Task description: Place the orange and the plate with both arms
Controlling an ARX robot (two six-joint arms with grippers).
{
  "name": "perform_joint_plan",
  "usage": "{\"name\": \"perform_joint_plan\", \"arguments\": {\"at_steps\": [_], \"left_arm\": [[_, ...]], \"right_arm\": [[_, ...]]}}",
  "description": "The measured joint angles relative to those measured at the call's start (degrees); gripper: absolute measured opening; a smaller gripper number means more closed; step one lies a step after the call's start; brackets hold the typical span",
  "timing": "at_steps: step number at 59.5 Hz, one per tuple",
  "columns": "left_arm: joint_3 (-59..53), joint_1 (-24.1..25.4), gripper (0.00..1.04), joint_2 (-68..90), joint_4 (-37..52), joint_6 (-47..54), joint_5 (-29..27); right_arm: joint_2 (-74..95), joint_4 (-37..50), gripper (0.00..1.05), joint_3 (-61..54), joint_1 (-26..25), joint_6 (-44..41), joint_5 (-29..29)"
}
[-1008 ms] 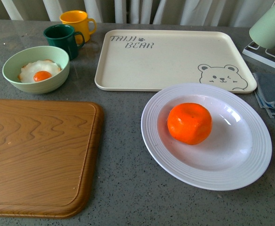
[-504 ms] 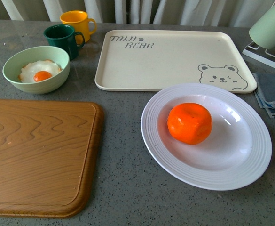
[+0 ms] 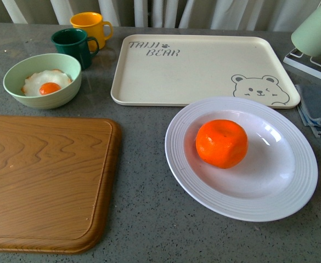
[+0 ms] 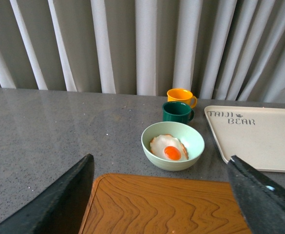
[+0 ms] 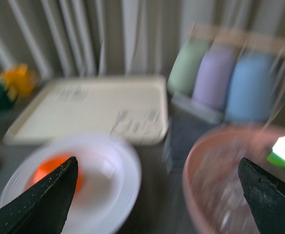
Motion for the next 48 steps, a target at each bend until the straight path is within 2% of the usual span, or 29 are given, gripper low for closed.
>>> {"name": "perform_joint_plan", "arguments": {"at_steps": [2, 6, 9, 16, 22, 31, 48], "left_arm": [[0.00, 0.00, 0.97, 0.00, 0.00, 0.04, -0.04], [0.00, 0.00, 0.95, 0.00, 0.00, 0.11, -0.07], [0.00, 0.00, 0.96, 0.00, 0.00, 0.09, -0.04], [0.00, 0.00, 0.96, 0.00, 0.00, 0.11, -0.04], [0.00, 0.00, 0.96, 0.00, 0.00, 0.09, -0.04], [0.00, 0.00, 0.96, 0.00, 0.00, 0.11, -0.04], [0.00, 0.00, 0.96, 0.00, 0.00, 0.11, -0.04]], "right_arm": [[5.55, -3.32, 0.96, 0.74, 0.09, 1.90, 1.01], [12.72, -0.68, 0.96, 0.92, 1.68, 6.67, 3.34], [17.35, 2.62, 0.96, 1.11, 3.74, 10.64, 4.22], [26.18, 9.68, 0.96, 1.16, 4.57, 16.17, 5.99], [38.36, 19.80, 0.96, 1.79, 6.19, 21.51, 6.25], [52.74, 31.30, 0.96, 6.03, 9.11, 24.96, 5.84], [68.39, 38.93, 0.96, 11.61, 11.34, 27.32, 4.52]]}}
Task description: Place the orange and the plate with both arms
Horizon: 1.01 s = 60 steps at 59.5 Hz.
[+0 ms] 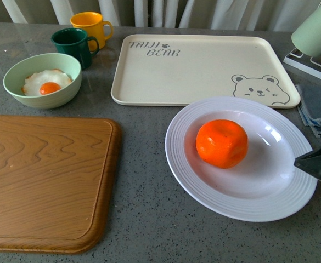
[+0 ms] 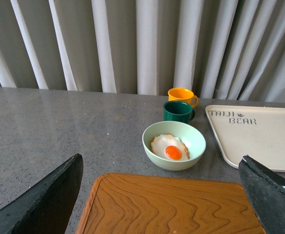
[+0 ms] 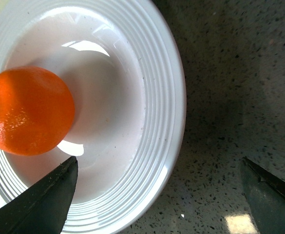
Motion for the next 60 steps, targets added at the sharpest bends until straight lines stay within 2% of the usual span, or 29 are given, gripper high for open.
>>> {"name": "perform_joint_plan", "arguments": {"at_steps": [12, 32, 35, 47, 55, 60], "left_arm": [[0.00, 0.00, 0.96, 0.00, 0.00, 0.00, 0.00], [0.00, 0.00, 0.96, 0.00, 0.00, 0.00, 0.00], [0.00, 0.00, 0.96, 0.00, 0.00, -0.02, 0.00], [0.00, 0.00, 0.96, 0.00, 0.00, -0.02, 0.00], [0.00, 0.00, 0.96, 0.00, 0.00, -0.02, 0.00], [0.00, 0.00, 0.96, 0.00, 0.00, -0.02, -0.02]], "right_arm": [[9.40, 3.50, 0.96, 4.04, 1.62, 1.70, -0.15], [14.25, 5.92, 0.95, 6.54, 3.58, 4.07, 1.20], [14.82, 6.51, 0.89, 6.58, 3.67, 4.76, 1.44], [16.52, 7.67, 0.43, 6.14, 3.65, 7.39, 3.02], [16.61, 7.43, 0.26, 5.81, 3.43, 9.90, 2.40], [16.31, 7.21, 0.23, 5.73, 3.19, 12.35, 1.46]]}}
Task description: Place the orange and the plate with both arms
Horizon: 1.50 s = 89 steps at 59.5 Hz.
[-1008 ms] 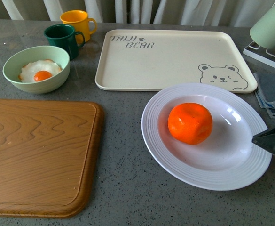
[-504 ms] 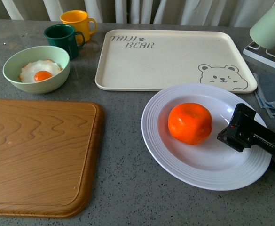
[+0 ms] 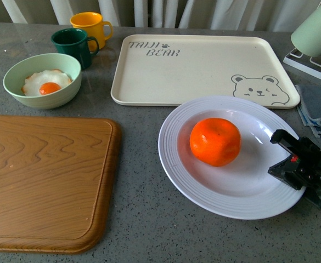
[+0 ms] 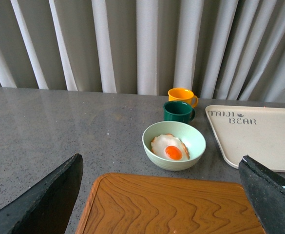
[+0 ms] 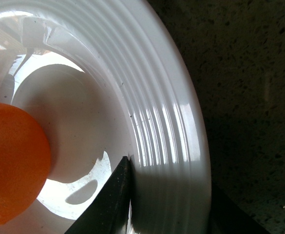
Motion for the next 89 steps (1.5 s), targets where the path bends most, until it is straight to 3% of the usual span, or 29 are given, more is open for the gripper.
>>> {"name": "perform_joint_plan", "arguments": {"at_steps": [17, 42, 72, 89], "left_arm": [[0.00, 0.00, 0.96, 0.00, 0.00, 0.00, 0.00], [0.00, 0.00, 0.96, 0.00, 0.00, 0.02, 0.02], [0.00, 0.00, 0.96, 0.00, 0.00, 0.00, 0.02], [0.00, 0.00, 0.96, 0.00, 0.00, 0.00, 0.02]], "right_arm": [[-3.48, -2.27, 0.17, -0.55, -0.92, 3.50, -1.88], [-9.49, -0.74, 0.03, -2.78, -4.20, 7.50, -9.44], [-14.32, 6.45, 0.03, -5.97, -6.71, 11.65, -14.45], [-10.34, 8.07, 0.03, 1.09, -5.97, 11.98, -14.71]]}}
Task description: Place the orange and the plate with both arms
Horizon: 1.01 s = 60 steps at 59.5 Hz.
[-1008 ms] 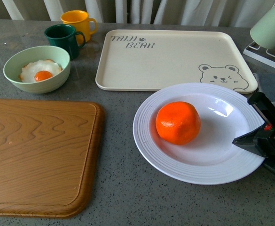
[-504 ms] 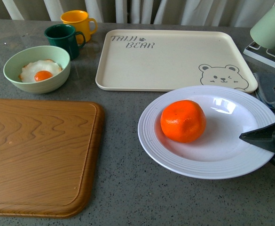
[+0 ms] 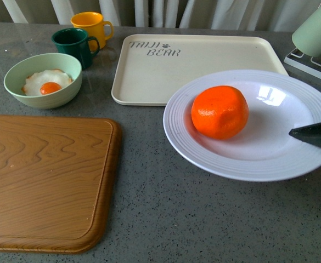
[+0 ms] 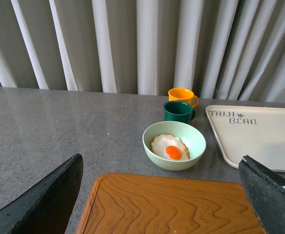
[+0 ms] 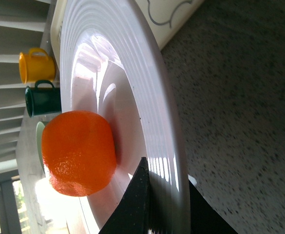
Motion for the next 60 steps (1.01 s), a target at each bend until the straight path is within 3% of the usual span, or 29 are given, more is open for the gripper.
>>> {"name": "perform_joint_plan", "arguments": {"at_steps": [13, 37, 60], "left_arm": [[0.00, 0.00, 0.96, 0.00, 0.00, 0.00, 0.00], [0.00, 0.00, 0.96, 0.00, 0.00, 0.02, 0.00], [0.00, 0.00, 0.96, 0.00, 0.00, 0.02, 0.00]], "right_arm": [[12.26, 2.34, 0.03, 14.05, 0.85, -0.72, -1.01], [32.81, -6.14, 0.03, 41.38, 4.61, -2.78, 2.23], [38.29, -12.59, 0.03, 50.90, 5.57, -5.68, 3.98]]}}
